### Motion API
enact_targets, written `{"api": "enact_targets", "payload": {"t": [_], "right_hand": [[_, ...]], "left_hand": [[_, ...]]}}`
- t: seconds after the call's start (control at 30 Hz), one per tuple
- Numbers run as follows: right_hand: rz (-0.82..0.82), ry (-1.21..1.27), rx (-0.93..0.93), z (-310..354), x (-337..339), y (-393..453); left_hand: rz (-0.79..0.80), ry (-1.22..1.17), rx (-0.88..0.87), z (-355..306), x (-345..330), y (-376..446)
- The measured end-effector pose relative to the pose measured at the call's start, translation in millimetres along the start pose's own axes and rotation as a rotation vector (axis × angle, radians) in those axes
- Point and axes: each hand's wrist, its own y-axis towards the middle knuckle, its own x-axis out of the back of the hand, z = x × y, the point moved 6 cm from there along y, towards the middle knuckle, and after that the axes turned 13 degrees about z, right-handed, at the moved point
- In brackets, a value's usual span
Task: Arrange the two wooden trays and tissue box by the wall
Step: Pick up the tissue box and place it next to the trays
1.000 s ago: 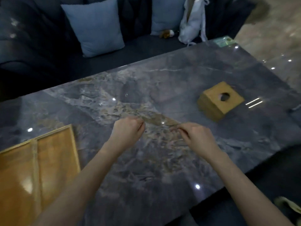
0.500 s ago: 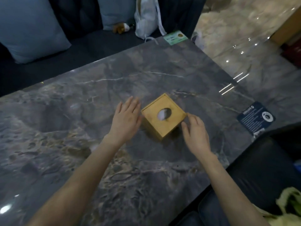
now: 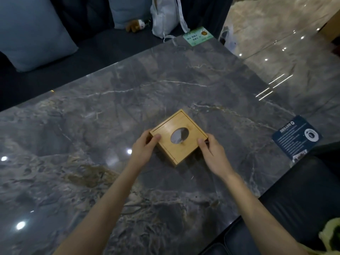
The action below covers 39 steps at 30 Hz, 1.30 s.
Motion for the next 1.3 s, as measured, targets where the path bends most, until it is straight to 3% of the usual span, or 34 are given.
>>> {"api": "enact_targets", "payload": {"t": [0.27, 0.6, 1.0, 1.3], "right_hand": [[0.052, -0.063, 0.093, 37, -10, -13], [0.126, -0.140, 0.315, 141, -82, -47], [0.335, -0.181, 0.459, 243, -263, -143], [0.525, -0.218, 0.530, 276, -422, -223]], "left_hand": [[-0.143, -0.169, -0.122, -5, 23, -39], [-0.436, -0.336, -0.225, -2, 119, -157], [-0.757, -0.418, -0.242, 74, 244, -358], [-0.972, -0.451, -0.094, 171, 313, -501]]}}
